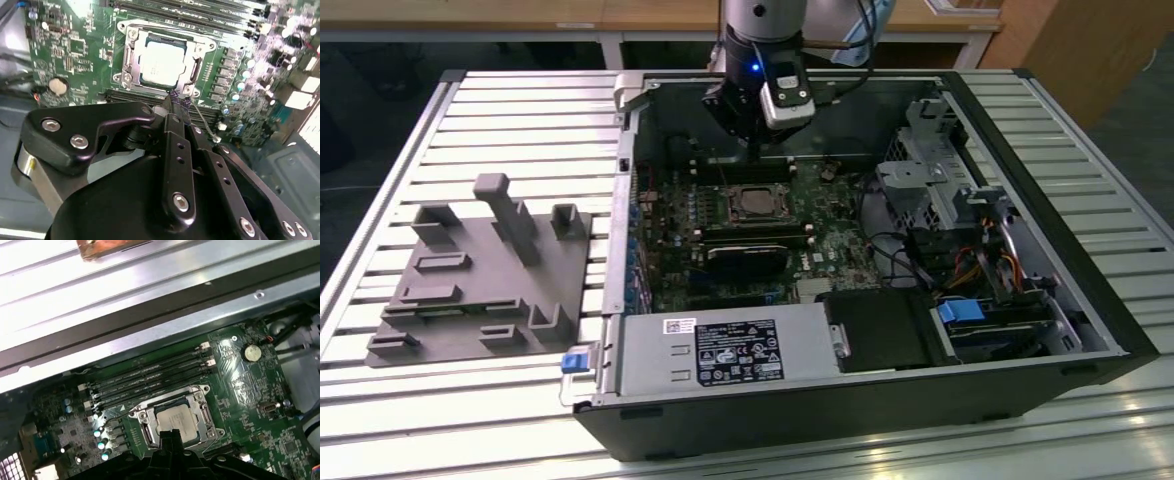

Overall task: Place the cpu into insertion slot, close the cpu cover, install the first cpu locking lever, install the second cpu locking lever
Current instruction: 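Install the first cpu locking lever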

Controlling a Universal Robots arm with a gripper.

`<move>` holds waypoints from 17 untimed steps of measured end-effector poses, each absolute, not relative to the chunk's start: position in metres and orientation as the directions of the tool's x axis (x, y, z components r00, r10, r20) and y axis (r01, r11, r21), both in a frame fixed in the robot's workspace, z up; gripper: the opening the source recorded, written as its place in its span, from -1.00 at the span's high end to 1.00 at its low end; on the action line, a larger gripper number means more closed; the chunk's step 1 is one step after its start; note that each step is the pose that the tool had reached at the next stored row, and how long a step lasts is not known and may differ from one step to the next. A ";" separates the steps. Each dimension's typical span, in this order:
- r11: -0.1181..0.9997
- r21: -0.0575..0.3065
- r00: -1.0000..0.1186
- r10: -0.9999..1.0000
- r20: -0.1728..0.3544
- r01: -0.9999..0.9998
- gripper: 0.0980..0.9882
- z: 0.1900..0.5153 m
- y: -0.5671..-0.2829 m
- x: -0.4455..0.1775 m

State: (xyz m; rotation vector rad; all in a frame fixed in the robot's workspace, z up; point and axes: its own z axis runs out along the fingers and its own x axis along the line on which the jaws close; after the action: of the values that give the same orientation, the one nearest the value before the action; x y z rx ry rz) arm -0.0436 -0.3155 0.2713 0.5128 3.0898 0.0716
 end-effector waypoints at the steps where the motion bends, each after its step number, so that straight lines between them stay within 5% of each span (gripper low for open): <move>1: 0.951 0.047 -0.952 0.306 -0.001 0.305 0.98 0.271 -0.316 -0.044; 17: 0.990 0.047 -0.991 0.134 -0.002 0.134 0.98 0.271 -0.316 -0.047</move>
State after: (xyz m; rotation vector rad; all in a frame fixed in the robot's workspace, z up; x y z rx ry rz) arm -0.0465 -0.3155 0.2709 0.2108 3.1287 0.0728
